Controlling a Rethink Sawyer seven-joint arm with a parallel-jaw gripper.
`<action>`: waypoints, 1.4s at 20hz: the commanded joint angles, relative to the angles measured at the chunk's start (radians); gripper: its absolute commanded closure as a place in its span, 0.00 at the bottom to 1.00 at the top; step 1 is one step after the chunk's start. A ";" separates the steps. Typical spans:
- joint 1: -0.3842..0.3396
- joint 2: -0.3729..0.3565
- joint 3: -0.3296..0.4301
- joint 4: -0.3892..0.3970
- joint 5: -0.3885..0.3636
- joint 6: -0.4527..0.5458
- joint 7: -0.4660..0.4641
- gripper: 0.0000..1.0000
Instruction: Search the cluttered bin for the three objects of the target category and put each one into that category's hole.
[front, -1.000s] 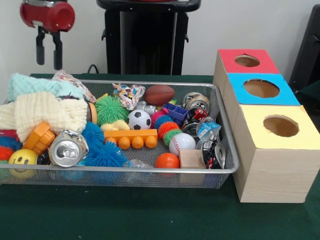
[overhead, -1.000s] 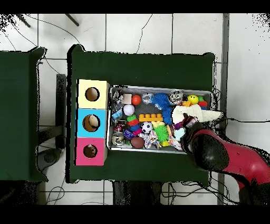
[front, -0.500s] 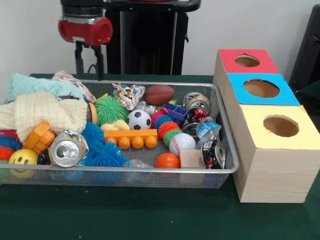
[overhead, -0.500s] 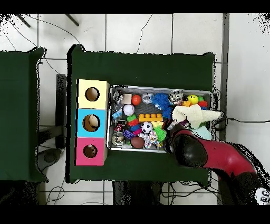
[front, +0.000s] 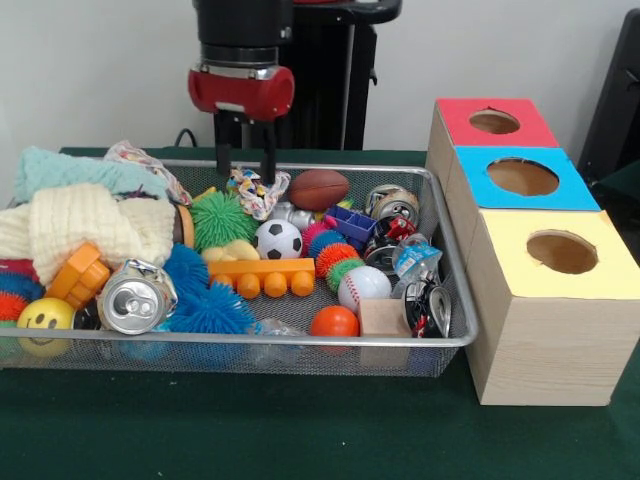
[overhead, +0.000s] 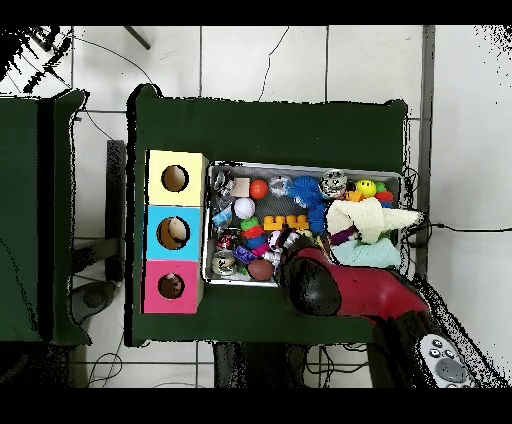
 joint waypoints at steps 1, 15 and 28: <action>0.121 0.109 -0.218 0.030 0.210 -0.144 0.395 0.00; 0.109 0.194 -0.232 0.077 0.436 -0.344 0.384 0.00; 0.097 0.253 -0.223 0.069 0.473 -0.449 0.338 0.00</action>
